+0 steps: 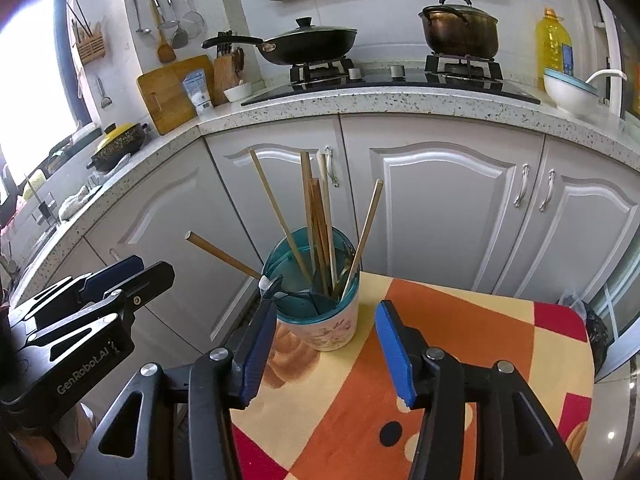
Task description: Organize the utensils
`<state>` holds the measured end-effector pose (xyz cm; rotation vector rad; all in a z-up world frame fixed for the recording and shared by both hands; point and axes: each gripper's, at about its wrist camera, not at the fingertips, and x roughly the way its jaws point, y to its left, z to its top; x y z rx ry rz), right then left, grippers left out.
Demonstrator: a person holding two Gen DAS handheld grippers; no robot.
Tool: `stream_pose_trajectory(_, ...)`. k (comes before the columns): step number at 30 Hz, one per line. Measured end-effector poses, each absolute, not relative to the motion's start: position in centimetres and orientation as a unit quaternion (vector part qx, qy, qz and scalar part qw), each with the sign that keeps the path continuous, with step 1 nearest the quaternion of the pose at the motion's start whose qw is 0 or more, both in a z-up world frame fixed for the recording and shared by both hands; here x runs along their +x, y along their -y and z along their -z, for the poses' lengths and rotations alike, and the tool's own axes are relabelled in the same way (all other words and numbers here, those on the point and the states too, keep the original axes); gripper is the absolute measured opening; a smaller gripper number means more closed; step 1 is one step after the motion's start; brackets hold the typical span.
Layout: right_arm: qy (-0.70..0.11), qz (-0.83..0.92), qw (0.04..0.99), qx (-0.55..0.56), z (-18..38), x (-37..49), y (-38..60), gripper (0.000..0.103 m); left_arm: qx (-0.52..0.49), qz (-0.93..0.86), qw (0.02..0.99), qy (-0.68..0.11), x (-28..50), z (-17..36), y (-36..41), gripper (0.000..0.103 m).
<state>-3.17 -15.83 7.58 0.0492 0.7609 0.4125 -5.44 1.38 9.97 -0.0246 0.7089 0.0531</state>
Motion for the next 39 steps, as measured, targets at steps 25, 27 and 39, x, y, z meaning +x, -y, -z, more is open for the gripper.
stream_pose_trajectory(25, -0.377, -0.193, 0.906, 0.028, -6.97, -2.66, 16.13, 0.056, -0.013, -0.029, 0.935, -0.353, -5.18, -9.58, -1.34, 0.037)
stream_pose_trajectory(27, -0.378, -0.193, 0.905, 0.027, -6.93, -2.6, 16.05, 0.056, -0.014, -0.029, 0.935, -0.353, -5.14, -9.56, -1.39, 0.037)
stream_pose_trajectory(39, -0.382, -0.197, 0.903, 0.022, -6.67, -2.53, 15.76, 0.057, -0.016, -0.031, 0.934, -0.354, -5.19, -9.29, -1.5, 0.037)
